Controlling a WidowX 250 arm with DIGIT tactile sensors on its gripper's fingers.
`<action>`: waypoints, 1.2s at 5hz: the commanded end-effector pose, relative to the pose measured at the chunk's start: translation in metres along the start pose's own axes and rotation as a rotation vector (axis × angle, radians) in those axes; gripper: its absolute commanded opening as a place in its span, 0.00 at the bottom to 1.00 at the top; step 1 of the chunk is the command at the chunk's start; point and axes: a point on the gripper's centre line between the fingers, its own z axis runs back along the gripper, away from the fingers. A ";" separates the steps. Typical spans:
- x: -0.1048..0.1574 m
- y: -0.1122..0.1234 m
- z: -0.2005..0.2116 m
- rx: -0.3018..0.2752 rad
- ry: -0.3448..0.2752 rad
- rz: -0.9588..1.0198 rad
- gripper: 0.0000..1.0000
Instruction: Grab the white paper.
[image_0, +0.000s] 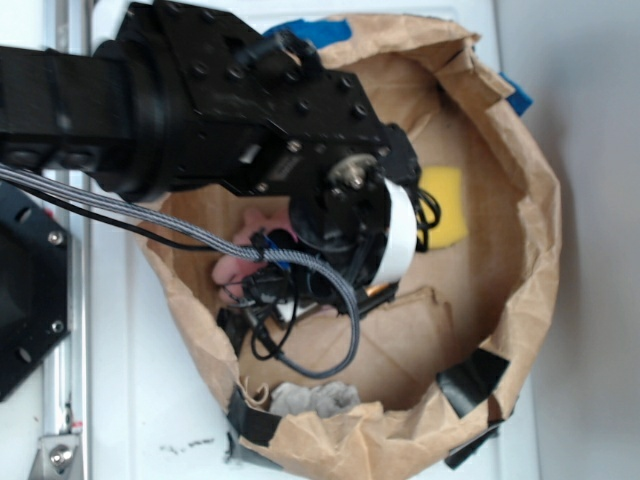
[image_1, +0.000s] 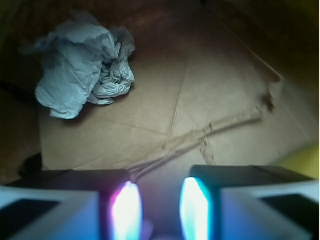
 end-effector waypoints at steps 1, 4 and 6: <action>0.021 0.023 0.004 0.038 -0.013 -0.275 1.00; 0.047 -0.009 -0.002 -0.006 0.004 -0.533 1.00; 0.055 -0.040 -0.003 -0.068 -0.050 -0.702 1.00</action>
